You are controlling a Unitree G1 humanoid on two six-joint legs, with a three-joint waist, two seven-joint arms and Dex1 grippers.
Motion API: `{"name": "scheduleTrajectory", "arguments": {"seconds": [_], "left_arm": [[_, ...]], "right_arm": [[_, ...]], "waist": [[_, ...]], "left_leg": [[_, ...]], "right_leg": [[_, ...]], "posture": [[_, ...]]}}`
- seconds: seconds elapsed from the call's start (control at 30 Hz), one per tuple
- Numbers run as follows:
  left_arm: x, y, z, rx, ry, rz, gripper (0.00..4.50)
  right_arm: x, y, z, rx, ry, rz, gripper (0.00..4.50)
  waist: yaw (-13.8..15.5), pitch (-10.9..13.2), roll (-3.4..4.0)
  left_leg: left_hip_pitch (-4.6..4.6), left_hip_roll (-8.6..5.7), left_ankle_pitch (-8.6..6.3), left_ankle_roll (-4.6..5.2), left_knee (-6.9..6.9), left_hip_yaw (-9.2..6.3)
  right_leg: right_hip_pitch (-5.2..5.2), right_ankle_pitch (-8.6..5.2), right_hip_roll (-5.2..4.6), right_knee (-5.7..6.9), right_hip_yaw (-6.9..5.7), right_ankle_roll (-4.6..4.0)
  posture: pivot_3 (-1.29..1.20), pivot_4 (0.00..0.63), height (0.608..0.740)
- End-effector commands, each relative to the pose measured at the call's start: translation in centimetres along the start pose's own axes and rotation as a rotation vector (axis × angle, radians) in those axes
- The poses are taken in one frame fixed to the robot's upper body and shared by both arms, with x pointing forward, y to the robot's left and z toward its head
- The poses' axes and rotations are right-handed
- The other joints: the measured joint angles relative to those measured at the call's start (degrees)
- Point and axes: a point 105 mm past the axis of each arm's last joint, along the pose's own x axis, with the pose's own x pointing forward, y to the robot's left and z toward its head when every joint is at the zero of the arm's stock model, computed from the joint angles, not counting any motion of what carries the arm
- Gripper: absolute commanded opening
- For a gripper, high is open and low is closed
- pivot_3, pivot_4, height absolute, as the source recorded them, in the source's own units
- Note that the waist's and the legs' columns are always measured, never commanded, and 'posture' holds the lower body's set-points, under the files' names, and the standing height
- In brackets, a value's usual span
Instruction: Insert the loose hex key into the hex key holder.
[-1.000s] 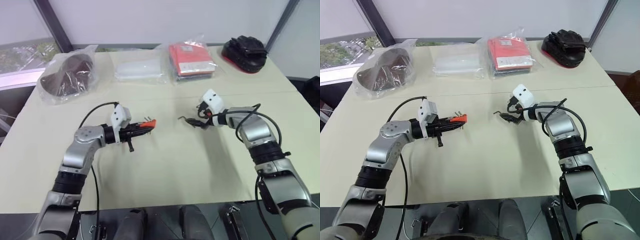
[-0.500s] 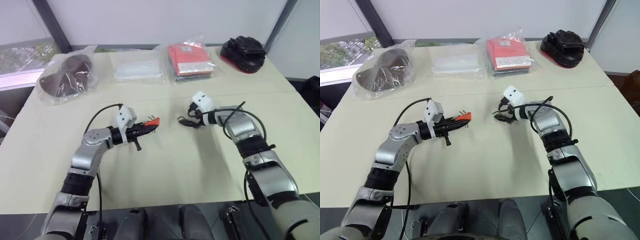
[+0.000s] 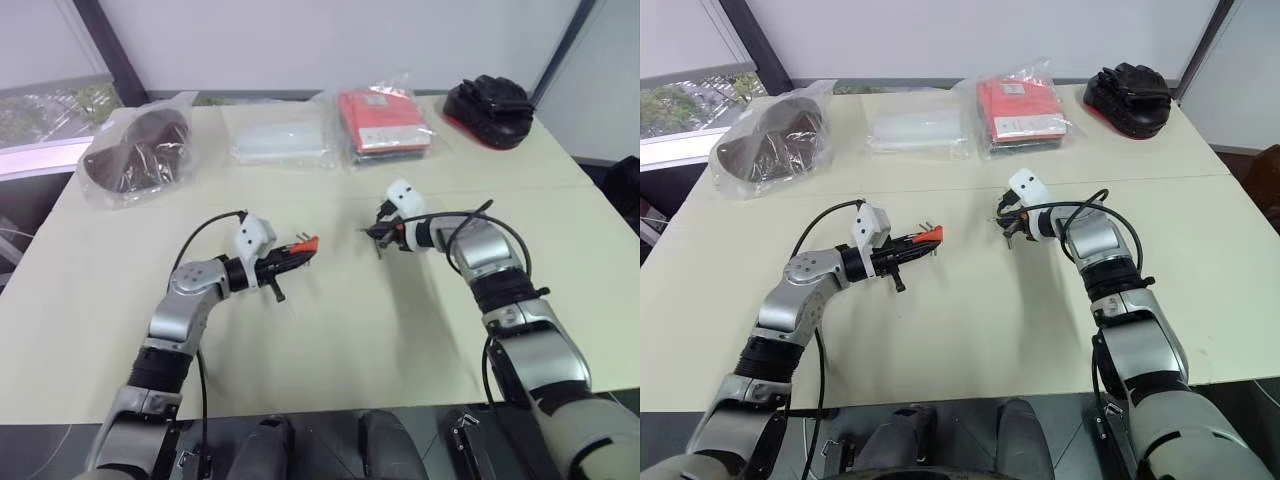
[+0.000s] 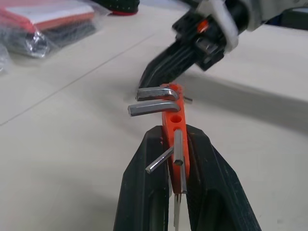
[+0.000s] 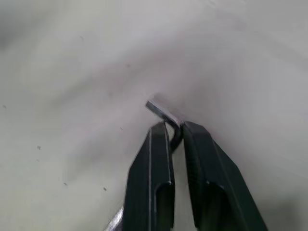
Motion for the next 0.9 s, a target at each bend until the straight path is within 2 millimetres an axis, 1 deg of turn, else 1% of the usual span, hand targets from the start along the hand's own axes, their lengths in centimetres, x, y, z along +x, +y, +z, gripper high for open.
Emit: {"name": "scheduleTrajectory", "arguments": {"seconds": [0.03, 0.13, 0.2, 0.3, 0.4, 0.47, 0.53, 0.73, 0.9], "left_arm": [[0.1, 0.9, 1.7, 0.057, -0.034, -0.023, 0.00], [0.4, 1.5, 2.2, 0.036, -0.043, -0.064, 0.00], [0.8, 1.9, 2.8, 0.015, -0.058, -0.094, 0.00], [1.4, 2.2, 3.4, 0.016, -0.061, -0.137, 0.00], [2.1, 2.5, 4.5, 0.007, -0.082, -0.185, 0.00], [2.7, 2.6, 5.4, -0.010, -0.105, -0.211, 0.00], [3.1, 2.7, 5.9, -0.013, -0.116, -0.229, 0.00], [4.0, 2.4, 6.4, -0.019, -0.129, -0.279, 0.00], [4.2, 2.1, 6.5, -0.015, -0.127, -0.300, 0.00]], "right_arm": [[-1.8, 0.2, 6.6, -0.169, -0.287, -0.008, 0.02], [-3.6, 0.9, 9.7, -0.320, -0.430, -0.006, 0.02], [-4.6, 1.6, 10.9, -0.374, -0.496, 0.008, 0.02], [-5.6, 2.2, 11.8, -0.398, -0.554, 0.020, 0.02], [-6.2, 2.8, 12.7, -0.401, -0.616, 0.015, 0.02], [-6.5, 3.2, 13.1, -0.400, -0.651, 0.012, 0.02], [-6.6, 3.5, 13.2, -0.395, -0.670, 0.012, 0.02], [-6.7, 4.3, 13.2, -0.376, -0.700, 0.013, 0.02], [-6.8, 4.4, 13.0, -0.366, -0.703, 0.005, 0.02]], "waist": [[-0.10, 0.01, 0.01], [-0.05, 0.02, 0.01], [-0.01, 0.02, 0.01], [0.06, 0.02, -0.01], [0.02, 0.02, -0.01], [-0.01, 0.03, -0.01], [-0.03, 0.03, -0.01], [-0.15, 0.03, -0.02], [-0.12, 0.03, -0.02]], "left_leg": [[-0.03, 0.00, 0.00, 0.00, 0.00, 0.01], [-0.08, 0.00, 0.00, 0.00, -0.04, 0.00], [-0.09, 0.00, 0.00, 0.00, -0.05, 0.00], [-0.10, -0.01, 0.00, 0.00, -0.02, -0.02], [-0.10, -0.02, 0.00, 0.00, -0.02, -0.03], [-0.10, -0.02, 0.00, 0.00, -0.02, -0.04], [-0.11, -0.02, 0.00, 0.00, -0.02, -0.04], [-0.10, -0.02, 0.00, 0.00, -0.04, -0.04], [-0.10, -0.02, 0.00, 0.00, -0.03, -0.04]], "right_leg": [[-0.05, 0.00, 0.00, 0.00, 0.01, 0.00], [-0.11, 0.00, 0.00, 0.01, 0.00, 0.00], [-0.11, 0.00, -0.01, -0.01, 0.00, 0.01], [-0.10, 0.00, -0.01, -0.01, -0.02, 0.01], [-0.09, 0.00, -0.01, -0.01, -0.03, 0.01], [-0.10, 0.00, -0.01, 0.00, -0.04, 0.01], [-0.10, 0.00, -0.01, 0.00, -0.04, 0.01], [-0.12, 0.00, 0.00, 0.01, -0.04, 0.01], [-0.12, 0.00, 0.00, 0.02, -0.04, 0.01]], "posture": [[0.00, 0.150, 0.740], [0.00, 0.150, 0.740], [0.00, 0.150, 0.740], [0.00, 0.150, 0.740], [0.00, 0.150, 0.740], [0.00, 0.150, 0.740], [0.00, 0.150, 0.740], [0.00, 0.150, 0.740], [0.00, 0.150, 0.740]]}}
